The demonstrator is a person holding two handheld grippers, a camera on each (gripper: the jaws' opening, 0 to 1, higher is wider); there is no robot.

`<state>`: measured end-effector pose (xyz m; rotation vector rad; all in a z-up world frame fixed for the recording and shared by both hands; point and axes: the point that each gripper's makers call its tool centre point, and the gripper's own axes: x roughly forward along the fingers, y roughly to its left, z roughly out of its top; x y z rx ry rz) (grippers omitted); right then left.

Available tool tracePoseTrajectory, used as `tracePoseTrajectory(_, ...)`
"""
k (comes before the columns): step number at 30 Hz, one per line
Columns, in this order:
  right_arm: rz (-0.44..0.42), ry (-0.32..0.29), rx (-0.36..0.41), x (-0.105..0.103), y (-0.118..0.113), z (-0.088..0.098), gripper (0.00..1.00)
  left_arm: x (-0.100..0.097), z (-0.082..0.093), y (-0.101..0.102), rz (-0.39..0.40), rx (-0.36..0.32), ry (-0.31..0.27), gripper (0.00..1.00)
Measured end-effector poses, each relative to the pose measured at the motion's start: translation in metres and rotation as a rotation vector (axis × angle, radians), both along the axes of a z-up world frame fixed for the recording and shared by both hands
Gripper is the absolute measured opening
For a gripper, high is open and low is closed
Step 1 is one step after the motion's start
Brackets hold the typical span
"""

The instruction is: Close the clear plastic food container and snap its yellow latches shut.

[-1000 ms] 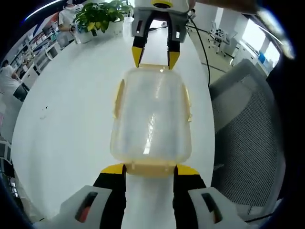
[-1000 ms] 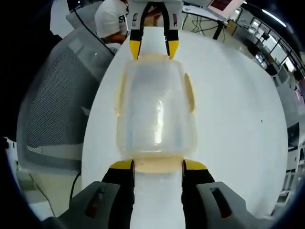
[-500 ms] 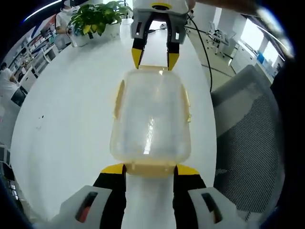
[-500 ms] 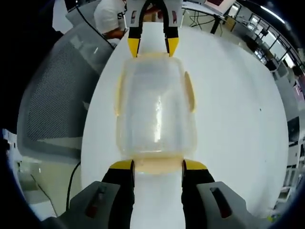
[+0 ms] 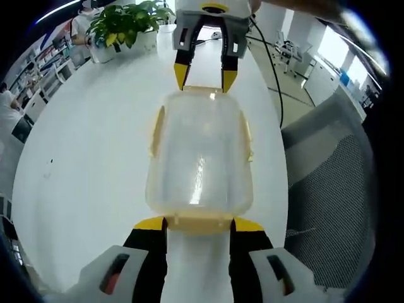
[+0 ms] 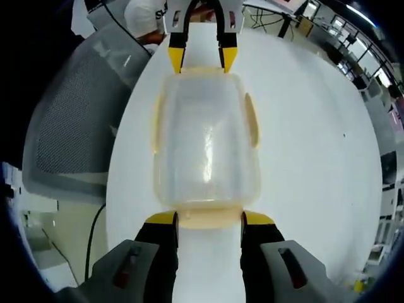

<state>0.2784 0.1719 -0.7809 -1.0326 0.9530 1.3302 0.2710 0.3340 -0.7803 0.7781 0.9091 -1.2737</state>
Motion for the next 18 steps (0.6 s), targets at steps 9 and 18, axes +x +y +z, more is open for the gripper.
tracePoseTrajectory(9, 0.014, -0.003, -0.024, 0.0021, -0.0005, -0.0041, 0.35, 0.0005, -0.0031, -0.0015, 0.008, 0.004, 0.006, 0.32)
tracePoseTrajectory(18, 0.007, -0.001, -0.028, 0.0001, -0.0021, -0.0046, 0.35, 0.0, -0.0073, -0.0022, 0.003, 0.006, 0.007, 0.32)
